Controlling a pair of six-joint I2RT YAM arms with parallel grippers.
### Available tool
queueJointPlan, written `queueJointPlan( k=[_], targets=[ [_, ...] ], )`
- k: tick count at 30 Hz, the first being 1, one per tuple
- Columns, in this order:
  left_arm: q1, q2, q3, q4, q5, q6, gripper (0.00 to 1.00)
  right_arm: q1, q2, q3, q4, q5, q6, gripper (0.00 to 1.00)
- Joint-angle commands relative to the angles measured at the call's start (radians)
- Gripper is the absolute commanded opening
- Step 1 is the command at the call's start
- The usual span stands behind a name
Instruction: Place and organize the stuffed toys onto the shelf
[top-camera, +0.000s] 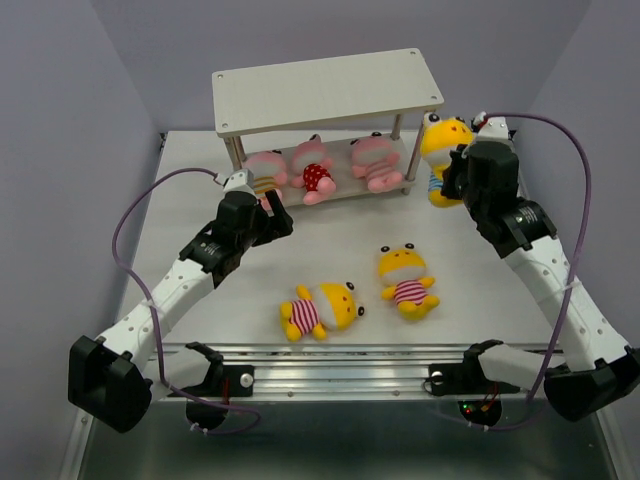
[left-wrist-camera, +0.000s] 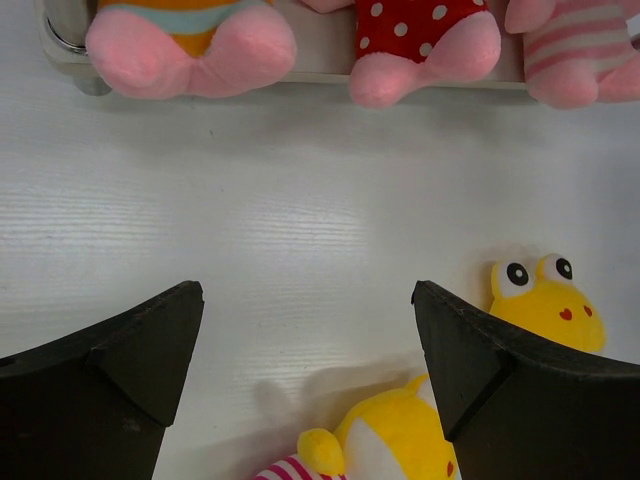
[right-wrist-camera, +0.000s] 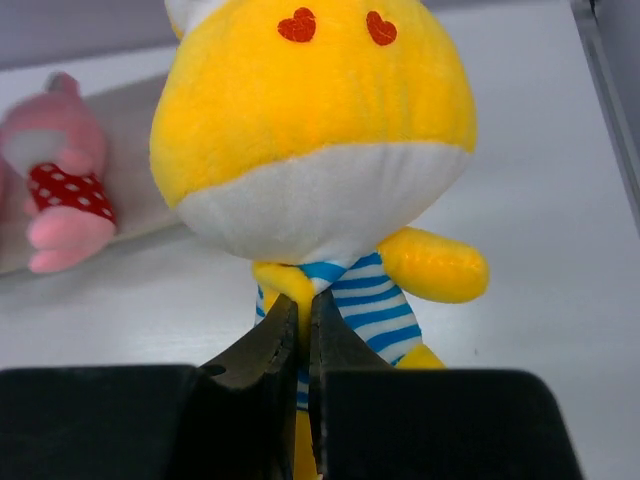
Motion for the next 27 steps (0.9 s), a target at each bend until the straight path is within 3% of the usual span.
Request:
queueJointPlan(
  k=[1, 16, 21, 27],
  targets=[
    [-0.004, -0.036, -0.001, 0.009, -0.022, 0.003, 0.98, -0.006, 0.086, 0.2, 0.143, -0.177, -0.23, 0.01],
    [-0.004, -0.063, -0.003, -0.003, -0.05, 0.003, 0.98, -0.006, 0.551, 0.808, 0.159, -0.244, -0.244, 0.01],
    [-0.007, -0.065, -0.003, -0.003, -0.05, 0.003, 0.99, -0.006, 0.634, 0.897, 0.153, -0.282, -0.245, 0.02],
    [-0.007, -0.071, -0.004, -0.003, -0.054, 0.003, 0.99, -0.006, 0.688, 0.903, 0.176, -0.285, -0.235, 0.15]
  ],
)
